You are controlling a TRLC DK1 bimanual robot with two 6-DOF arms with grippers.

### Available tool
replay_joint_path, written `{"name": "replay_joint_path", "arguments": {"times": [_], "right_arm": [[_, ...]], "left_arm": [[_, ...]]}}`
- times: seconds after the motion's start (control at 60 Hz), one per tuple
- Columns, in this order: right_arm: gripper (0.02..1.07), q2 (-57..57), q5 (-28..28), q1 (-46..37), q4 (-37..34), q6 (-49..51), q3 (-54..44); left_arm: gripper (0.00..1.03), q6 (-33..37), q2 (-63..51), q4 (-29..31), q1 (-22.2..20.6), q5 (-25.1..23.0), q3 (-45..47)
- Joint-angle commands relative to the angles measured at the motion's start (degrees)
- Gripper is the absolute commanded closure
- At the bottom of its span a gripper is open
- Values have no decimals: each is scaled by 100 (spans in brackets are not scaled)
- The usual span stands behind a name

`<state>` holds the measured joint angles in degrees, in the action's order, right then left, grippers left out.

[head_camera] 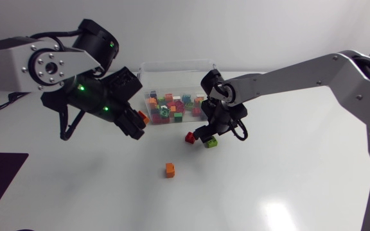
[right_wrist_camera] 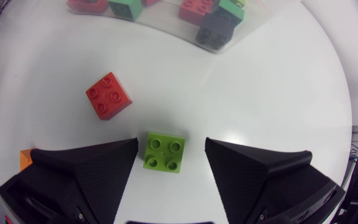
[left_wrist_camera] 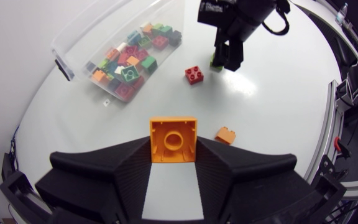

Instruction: Place the duplo bricks in the container

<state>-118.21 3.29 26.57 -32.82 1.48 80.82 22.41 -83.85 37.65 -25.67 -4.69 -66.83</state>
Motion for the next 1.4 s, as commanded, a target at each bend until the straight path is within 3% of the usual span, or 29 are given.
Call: {"name": "replay_joint_path", "arguments": {"times": [0.0,0.167,0.283,0.533,0.717,1.383], "right_arm": [[35,-246,58,-2,-67,-165,136],[49,-439,75,24,-23,-218,163],[67,-475,84,-2,21,-218,110],[71,114,84,-73,-67,-112,-163],[71,747,58,-152,-181,-42,-374],[71,2470,-127,-319,-568,151,-40]], "left_arm": [[71,-106,159,50,141,-59,-287],[71,-132,282,-311,273,-182,-401],[71,-158,317,-627,326,-208,-419],[71,-369,89,-1436,563,-375,-700],[71,-492,-281,-1699,572,-489,-1113],[66,-598,-2443,-1541,607,-595,-3398]]}}
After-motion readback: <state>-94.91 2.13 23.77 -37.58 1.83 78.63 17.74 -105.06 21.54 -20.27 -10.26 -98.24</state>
